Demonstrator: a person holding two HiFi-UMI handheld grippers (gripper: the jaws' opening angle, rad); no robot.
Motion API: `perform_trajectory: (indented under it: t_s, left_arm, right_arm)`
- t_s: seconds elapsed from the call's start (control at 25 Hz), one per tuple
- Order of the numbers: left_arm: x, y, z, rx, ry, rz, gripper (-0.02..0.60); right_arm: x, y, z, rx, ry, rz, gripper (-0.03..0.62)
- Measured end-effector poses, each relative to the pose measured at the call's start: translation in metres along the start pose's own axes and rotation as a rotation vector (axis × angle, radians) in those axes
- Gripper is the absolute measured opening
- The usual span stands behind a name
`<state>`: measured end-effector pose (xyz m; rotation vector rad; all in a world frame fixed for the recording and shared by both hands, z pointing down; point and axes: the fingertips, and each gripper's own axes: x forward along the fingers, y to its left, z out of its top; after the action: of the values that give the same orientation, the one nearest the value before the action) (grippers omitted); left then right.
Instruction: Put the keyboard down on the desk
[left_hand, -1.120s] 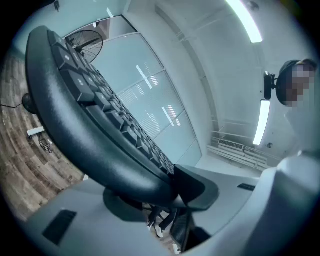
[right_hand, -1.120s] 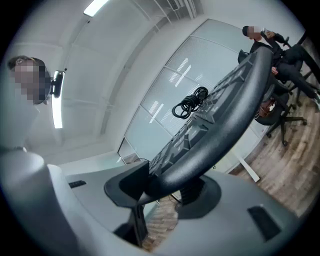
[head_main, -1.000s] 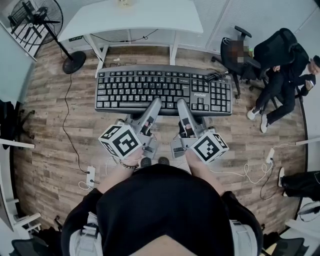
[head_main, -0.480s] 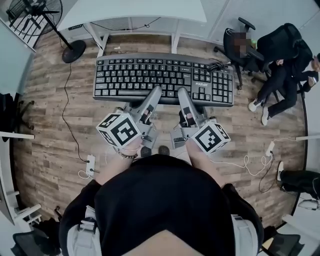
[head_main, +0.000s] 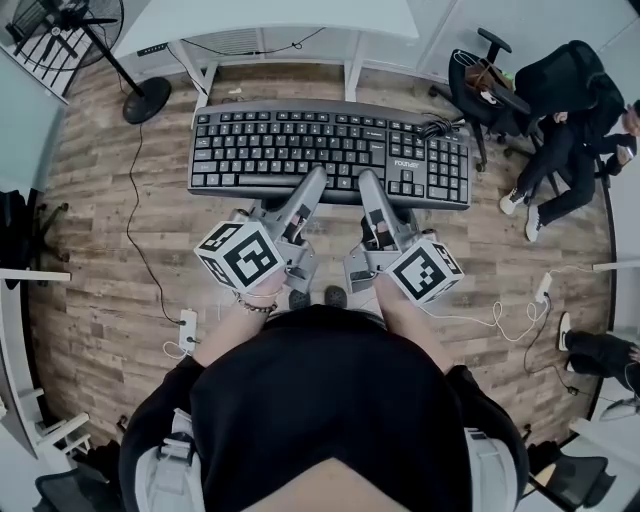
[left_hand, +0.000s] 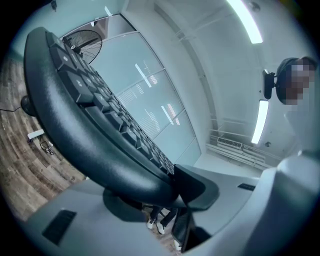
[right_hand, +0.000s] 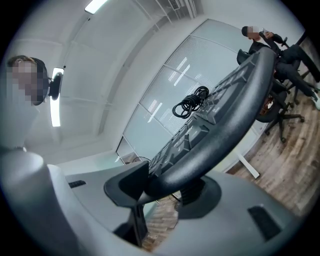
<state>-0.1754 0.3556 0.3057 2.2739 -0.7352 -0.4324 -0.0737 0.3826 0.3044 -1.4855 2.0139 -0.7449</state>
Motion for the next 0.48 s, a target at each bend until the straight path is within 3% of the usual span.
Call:
perform_trajectory:
  t_s: [0.48]
  left_arm:
    - [-0.016, 0.022, 0.015, -0.017, 0.037, -0.031, 0.17]
  right_arm:
    - [0.013, 0.013, -0.023, 0.002, -0.028, -0.051, 0.176]
